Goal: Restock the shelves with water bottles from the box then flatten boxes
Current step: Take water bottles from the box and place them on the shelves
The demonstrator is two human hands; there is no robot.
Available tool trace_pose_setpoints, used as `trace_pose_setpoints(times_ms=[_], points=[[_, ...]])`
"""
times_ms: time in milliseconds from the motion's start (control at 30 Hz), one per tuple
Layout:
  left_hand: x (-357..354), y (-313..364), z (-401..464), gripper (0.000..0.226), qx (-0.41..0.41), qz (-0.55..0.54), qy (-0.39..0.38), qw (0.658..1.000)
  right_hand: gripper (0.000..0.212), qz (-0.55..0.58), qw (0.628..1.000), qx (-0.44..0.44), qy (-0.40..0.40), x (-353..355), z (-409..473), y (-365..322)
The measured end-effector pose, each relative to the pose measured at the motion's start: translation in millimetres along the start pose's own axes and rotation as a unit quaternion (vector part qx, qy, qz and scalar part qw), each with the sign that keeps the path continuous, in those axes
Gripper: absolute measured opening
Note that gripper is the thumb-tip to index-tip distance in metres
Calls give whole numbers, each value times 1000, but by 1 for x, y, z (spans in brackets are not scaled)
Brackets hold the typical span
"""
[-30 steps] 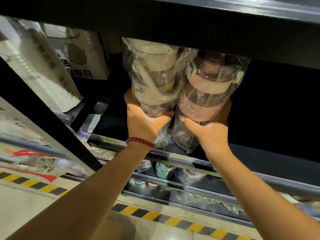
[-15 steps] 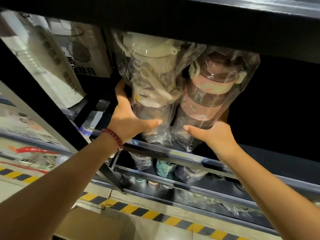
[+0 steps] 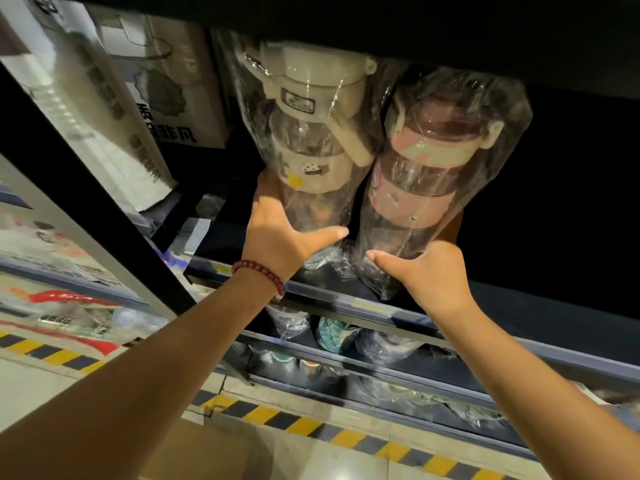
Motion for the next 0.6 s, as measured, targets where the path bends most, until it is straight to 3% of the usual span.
trace_pose_setpoints(times_ms=[100,167,200,267,333,400,500,600], points=[[-2,-11,0,91,13,-11,-50,999,50,-38,999,-24,4,-3,4,0],[-5,-22,3,73,44,-11,-65,997,58,-44,997,-63,-22,-9,6,0],[-8,-23,5,56,55,4,-82,995,53,-38,996,-75,-35,-14,9,3],[-17,-24,17,44,79,-2,-120,990,40,5,994,-101,-39,-22,14,7],[-26,-24,33,60,42,11,-184,982,38,86,984,-147,-47,-32,19,10],[-25,-26,47,72,37,41,-188,981,53,87,988,-114,-64,-40,29,2],[-22,-33,58,97,96,-31,-133,986,97,86,995,-7,53,-39,48,-12],[-22,-38,67,101,98,-60,-111,987,107,75,990,15,116,-43,62,-13]])
Point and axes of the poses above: each hand's wrist, its own z-axis towards the middle knuckle, its own x-axis out of the back of the hand, y = z × x, the point moved 6 cm from there along z, towards the middle knuckle, and after that the axes turned 6 degrees about z, right-handed, at the moved point
